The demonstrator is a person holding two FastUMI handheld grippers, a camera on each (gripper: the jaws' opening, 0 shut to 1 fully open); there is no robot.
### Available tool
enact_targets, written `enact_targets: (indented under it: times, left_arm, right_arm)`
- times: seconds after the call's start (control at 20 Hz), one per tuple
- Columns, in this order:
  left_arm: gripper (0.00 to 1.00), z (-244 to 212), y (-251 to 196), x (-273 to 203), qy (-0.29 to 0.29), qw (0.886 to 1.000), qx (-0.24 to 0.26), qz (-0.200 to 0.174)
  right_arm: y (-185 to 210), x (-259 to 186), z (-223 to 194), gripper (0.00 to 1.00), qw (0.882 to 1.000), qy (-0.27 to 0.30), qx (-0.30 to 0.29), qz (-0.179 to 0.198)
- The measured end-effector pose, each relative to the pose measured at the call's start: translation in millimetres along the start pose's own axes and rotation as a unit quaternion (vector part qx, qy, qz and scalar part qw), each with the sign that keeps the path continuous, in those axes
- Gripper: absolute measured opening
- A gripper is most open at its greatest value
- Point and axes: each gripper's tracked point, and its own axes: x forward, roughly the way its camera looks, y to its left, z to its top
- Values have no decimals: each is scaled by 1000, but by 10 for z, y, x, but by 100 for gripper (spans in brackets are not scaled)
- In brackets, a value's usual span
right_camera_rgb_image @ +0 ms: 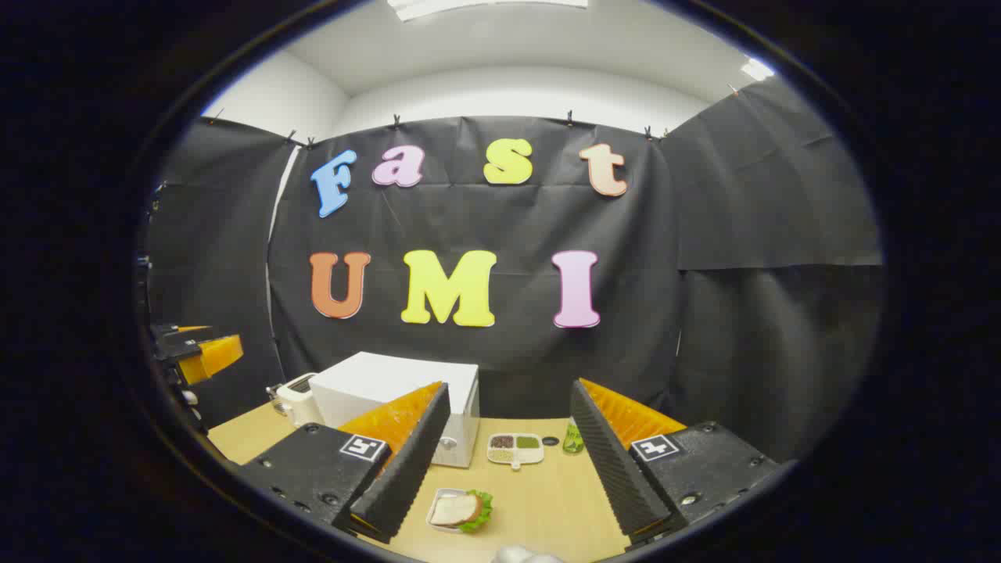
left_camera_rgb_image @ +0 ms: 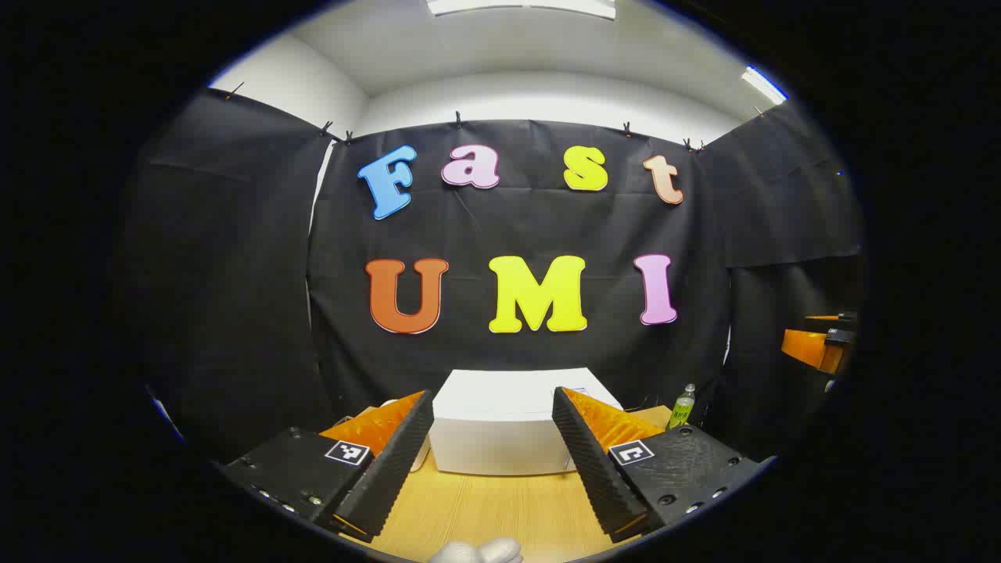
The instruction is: Open the microwave oven with the left hand, put the food in, and close the microwave oven.
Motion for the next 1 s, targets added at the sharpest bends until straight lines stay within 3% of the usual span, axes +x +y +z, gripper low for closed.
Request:
enact_targets:
  times: [0.05, 0.1, 0.15, 0.2, 0.25, 1.0]
  left_arm:
    - [95, 14, 8, 10, -1, 1000, 0, -1]
    - [84, 24, 0, 18, -1, 1000, 2, -2]
    - [95, 32, -4, 12, -2, 1000, 3, -2]
    - [95, 32, -2, 18, -2, 1000, 4, -2]
    - [95, 29, -1, 16, -3, 1000, 4, -2]
    - [95, -27, 26, 91, 2, 1000, 10, 9]
  right_arm:
    - [-3, -3, 2, 92, 1000, -1, 1, -1]
    - [-3, 6, -4, 92, 1000, 2, 2, -1]
    - [-2, 12, -16, 92, 1000, 3, 3, -1]
    - [-10, 15, -14, 92, 1000, 3, 4, -1]
    - [-4, 14, -16, 99, 1000, 2, 4, -2]
    - [40, 108, -12, 99, 1000, 1, -5, 6]
